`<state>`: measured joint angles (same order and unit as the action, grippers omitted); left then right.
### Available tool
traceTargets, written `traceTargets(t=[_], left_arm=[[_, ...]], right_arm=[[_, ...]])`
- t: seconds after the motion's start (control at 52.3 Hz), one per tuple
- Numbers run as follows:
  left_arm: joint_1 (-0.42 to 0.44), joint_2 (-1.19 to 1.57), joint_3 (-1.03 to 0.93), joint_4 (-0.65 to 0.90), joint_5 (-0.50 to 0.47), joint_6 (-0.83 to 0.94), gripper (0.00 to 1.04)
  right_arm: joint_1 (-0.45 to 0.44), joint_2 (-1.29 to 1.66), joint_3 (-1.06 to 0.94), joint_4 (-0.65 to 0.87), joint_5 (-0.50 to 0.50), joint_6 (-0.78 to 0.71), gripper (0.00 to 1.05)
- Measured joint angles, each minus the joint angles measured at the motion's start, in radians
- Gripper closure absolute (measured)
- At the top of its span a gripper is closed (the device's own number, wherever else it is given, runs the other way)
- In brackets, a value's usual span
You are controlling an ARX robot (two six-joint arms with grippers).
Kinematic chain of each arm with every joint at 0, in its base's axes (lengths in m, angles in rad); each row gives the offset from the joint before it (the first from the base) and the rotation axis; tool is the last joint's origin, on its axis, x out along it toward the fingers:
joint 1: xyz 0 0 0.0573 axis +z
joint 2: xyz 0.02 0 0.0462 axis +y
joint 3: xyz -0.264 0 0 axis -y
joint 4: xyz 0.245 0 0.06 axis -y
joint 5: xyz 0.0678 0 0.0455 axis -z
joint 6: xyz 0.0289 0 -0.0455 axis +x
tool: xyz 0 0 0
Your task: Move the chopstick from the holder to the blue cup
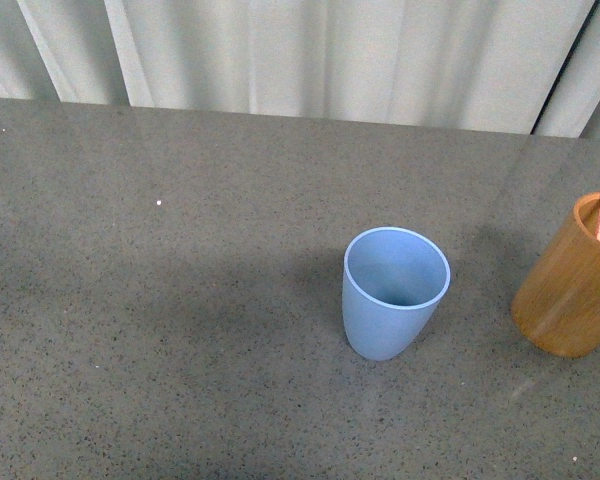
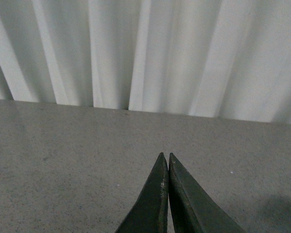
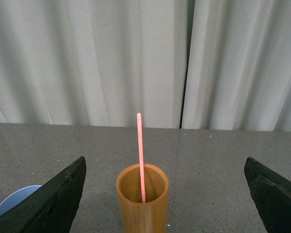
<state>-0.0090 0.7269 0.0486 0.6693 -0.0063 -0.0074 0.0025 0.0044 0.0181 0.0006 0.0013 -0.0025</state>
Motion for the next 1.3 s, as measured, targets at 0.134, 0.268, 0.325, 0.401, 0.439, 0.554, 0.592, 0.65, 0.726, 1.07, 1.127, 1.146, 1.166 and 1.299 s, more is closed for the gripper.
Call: traceTargets(t=[0.134,0.268,0.325,0.401,0.439,0.554,0.592,0.65,0.726,1.07,1.127,1.146,1.166,1.299], left_arm=[[0.007,-0.042,-0.029,-0.007,0.003,0.000,1.01],[0.007,-0.135,-0.030,-0.090,0.006,0.000,1.01],[0.007,-0.187,-0.030,-0.134,0.006,0.000,1.01],[0.007,-0.245,-0.030,-0.191,0.006,0.000,1.01],[0.007,-0.272,-0.030,-0.218,0.006,0.000,1.01],[0.007,-0.329,-0.030,-0.270,0.006,0.000,1.01],[0.007,-0.358,-0.030,-0.299,0.006,0.000,1.01],[0.007,-0.386,-0.030,-0.326,0.006,0.000,1.01],[0.007,-0.425,-0.030,-0.364,0.006,0.000,1.01],[0.007,-0.539,-0.030,-0.477,0.006,0.000,1.01],[0.007,-0.550,-0.030,-0.488,0.006,0.000,1.01],[0.007,-0.555,-0.030,-0.494,0.006,0.001,1.01],[0.007,-0.578,-0.030,-0.517,0.006,0.000,1.01],[0.007,-0.700,-0.030,-0.661,0.006,0.001,1.01]], right_arm=[[0.000,0.000,0.000,0.000,0.000,0.000,0.10],[0.000,0.000,0.000,0.000,0.000,0.000,0.10],[0.000,0.000,0.000,0.000,0.000,0.000,0.10],[0.000,0.000,0.000,0.000,0.000,0.000,0.10],[0.000,0.000,0.000,0.000,0.000,0.000,0.10],[0.000,0.000,0.000,0.000,0.000,0.000,0.10],[0.000,0.000,0.000,0.000,0.000,0.000,0.10],[0.000,0.000,0.000,0.000,0.000,0.000,0.10],[0.000,0.000,0.000,0.000,0.000,0.000,0.10],[0.000,0.000,0.000,0.000,0.000,0.000,0.10],[0.000,0.000,0.000,0.000,0.000,0.000,0.10],[0.000,0.000,0.000,0.000,0.000,0.000,0.10],[0.000,0.000,0.000,0.000,0.000,0.000,0.10],[0.000,0.000,0.000,0.000,0.000,0.000,0.10]])
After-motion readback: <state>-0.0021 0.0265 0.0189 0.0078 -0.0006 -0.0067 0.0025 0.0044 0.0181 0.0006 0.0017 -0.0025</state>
